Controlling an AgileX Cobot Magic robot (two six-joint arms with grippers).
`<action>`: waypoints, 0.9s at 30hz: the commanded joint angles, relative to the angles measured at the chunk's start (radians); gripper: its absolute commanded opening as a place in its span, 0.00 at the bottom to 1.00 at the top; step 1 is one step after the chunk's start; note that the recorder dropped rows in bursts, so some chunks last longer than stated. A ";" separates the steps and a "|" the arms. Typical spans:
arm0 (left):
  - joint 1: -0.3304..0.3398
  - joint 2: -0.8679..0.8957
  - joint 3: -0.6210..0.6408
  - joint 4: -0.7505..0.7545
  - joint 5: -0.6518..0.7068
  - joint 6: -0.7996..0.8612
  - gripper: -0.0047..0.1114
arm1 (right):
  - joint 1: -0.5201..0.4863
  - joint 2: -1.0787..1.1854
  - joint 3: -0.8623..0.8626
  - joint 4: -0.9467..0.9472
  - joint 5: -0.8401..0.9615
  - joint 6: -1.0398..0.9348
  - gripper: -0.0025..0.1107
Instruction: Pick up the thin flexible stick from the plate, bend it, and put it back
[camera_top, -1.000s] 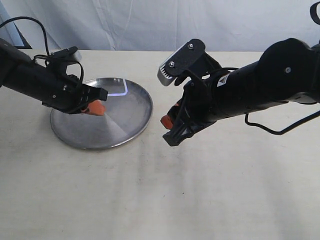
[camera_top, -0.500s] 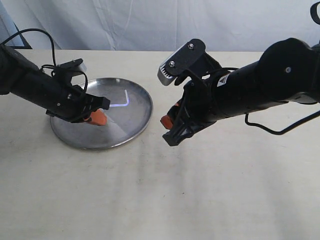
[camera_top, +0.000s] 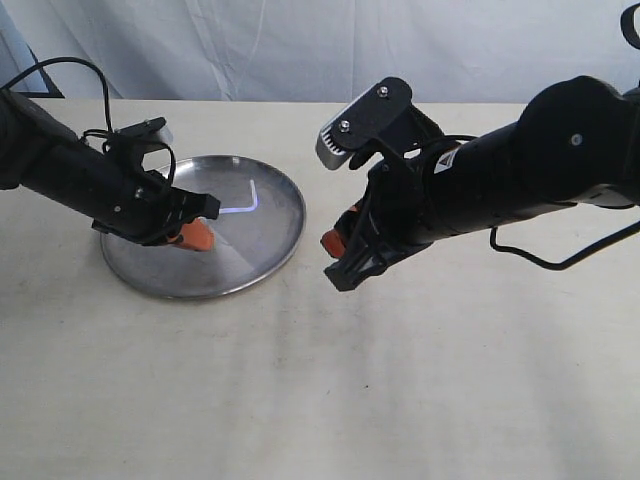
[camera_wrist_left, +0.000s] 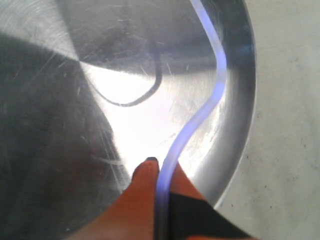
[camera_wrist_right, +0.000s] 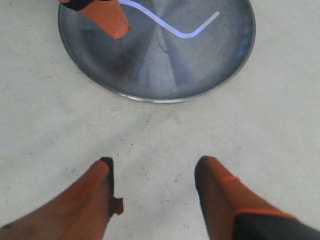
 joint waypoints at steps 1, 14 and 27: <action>0.001 -0.001 -0.005 -0.002 -0.004 -0.005 0.04 | -0.005 -0.008 0.003 -0.002 -0.002 0.002 0.47; 0.001 -0.001 -0.008 -0.008 -0.006 -0.016 0.40 | -0.005 -0.008 0.003 -0.002 0.000 0.004 0.47; 0.001 -0.157 -0.088 0.090 -0.002 -0.027 0.29 | -0.005 -0.008 0.003 -0.007 0.014 0.081 0.27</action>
